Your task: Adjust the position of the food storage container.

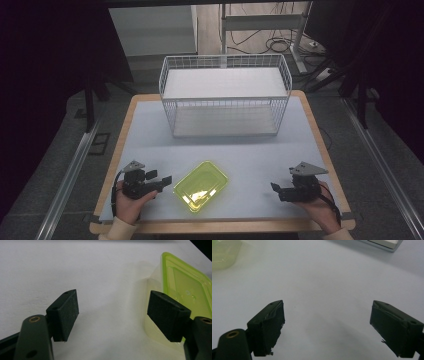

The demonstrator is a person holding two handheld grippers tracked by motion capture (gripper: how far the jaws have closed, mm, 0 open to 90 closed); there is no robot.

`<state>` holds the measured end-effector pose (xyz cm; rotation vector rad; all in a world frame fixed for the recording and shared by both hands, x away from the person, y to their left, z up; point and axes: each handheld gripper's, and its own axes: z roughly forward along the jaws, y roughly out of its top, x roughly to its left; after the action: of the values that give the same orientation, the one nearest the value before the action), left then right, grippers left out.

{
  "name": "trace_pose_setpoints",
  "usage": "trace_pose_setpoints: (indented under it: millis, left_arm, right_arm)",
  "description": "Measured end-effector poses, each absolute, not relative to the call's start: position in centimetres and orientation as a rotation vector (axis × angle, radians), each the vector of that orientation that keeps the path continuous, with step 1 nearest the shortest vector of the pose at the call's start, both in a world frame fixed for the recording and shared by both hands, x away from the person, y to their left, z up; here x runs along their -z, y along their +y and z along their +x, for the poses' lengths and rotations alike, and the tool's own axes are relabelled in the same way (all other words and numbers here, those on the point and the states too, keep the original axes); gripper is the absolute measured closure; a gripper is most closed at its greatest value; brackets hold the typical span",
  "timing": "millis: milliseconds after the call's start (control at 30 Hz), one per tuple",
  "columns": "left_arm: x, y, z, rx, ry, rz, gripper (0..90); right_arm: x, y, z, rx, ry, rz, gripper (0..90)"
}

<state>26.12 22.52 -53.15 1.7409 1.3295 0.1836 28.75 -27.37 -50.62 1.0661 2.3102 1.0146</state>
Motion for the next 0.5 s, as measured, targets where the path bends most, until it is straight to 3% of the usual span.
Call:
trace_pose_setpoints:
  millis: [167,300,500]
  left_arm:
    - [53.31,22.54,26.37,-0.185,1.338,1.742,24.1]
    - [53.34,22.56,26.37,-0.198,1.338,1.739,24.1]
    - [52.98,22.82,26.1,-0.197,1.338,1.709,25.8]
  right_arm:
    - [50.72,-27.58,28.77,-1.026,2.321,1.074,18.0]
    - [50.4,-27.8,28.59,-1.054,2.345,1.037,34.7]
    - [50.29,-27.66,28.41,-1.06,2.358,1.013,38.2]
